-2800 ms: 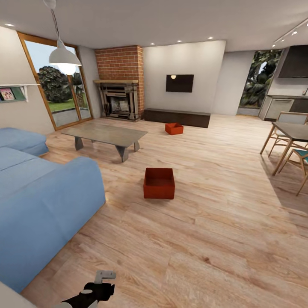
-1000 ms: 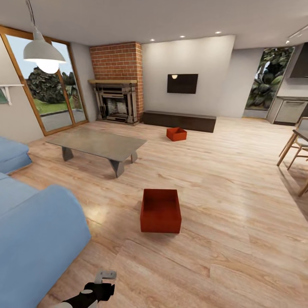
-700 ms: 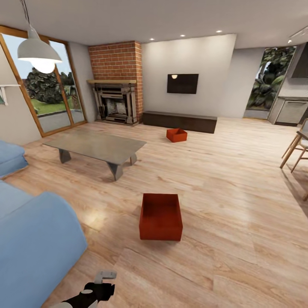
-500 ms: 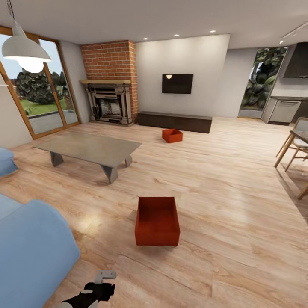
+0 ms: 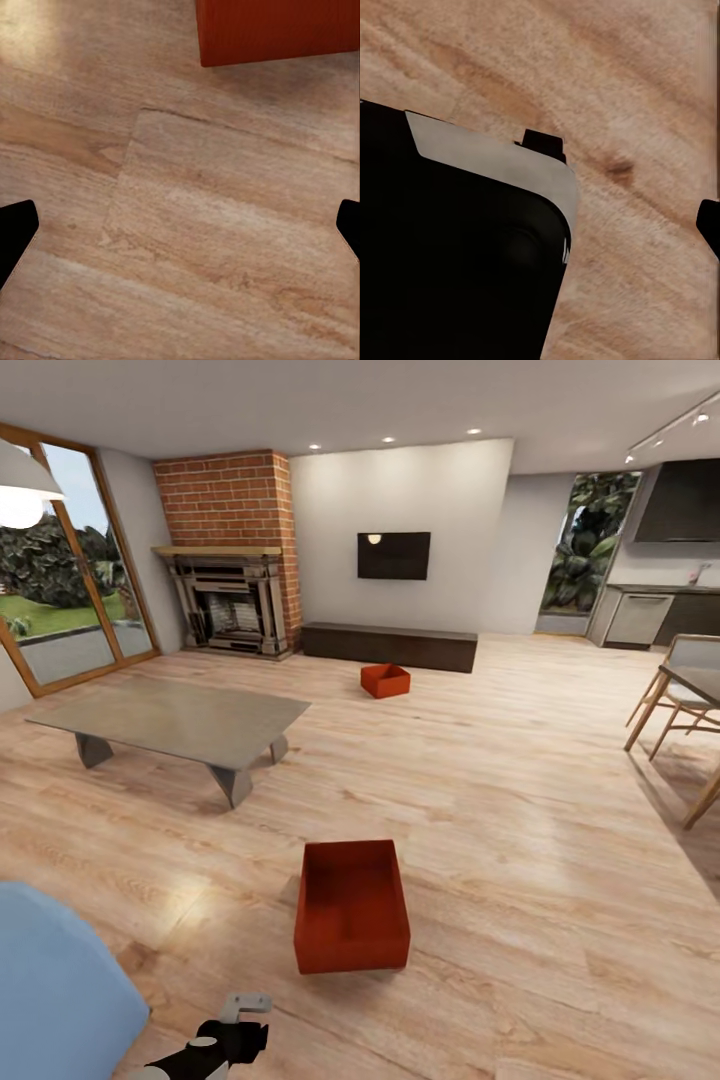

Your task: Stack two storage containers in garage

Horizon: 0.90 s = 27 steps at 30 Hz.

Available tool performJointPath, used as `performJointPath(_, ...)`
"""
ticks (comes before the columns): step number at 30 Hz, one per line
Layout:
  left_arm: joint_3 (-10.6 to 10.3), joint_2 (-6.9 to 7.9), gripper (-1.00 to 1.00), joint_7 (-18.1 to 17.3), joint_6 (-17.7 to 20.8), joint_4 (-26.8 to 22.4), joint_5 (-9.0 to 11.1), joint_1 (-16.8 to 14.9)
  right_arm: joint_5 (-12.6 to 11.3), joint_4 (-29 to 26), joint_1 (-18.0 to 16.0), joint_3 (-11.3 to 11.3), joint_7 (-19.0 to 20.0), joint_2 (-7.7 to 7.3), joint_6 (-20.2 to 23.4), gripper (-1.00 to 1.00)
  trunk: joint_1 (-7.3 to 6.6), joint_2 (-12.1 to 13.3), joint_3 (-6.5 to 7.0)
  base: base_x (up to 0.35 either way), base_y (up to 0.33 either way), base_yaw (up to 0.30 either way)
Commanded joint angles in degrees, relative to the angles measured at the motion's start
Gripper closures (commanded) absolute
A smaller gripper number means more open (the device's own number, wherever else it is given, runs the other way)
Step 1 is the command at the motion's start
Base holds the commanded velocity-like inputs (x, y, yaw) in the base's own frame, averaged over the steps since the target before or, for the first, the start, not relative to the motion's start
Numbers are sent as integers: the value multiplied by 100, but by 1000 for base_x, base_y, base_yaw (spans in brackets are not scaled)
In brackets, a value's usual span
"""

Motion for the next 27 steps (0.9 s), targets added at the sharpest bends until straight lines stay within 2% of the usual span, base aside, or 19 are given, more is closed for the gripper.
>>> performJointPath(1, -25, -2, -100, 26, -44, 26, -8, -10, 24, 4, -3, 3, 2, -2, -17, -100, 3, -2, -5, 340, 0, -1)
performJointPath(27, -25, -4, -100, 25, -44, 26, -8, -10, 40, 4, -3, 12, 2, -18, -25, -100, 3, -2, -5, 340, 0, 0)
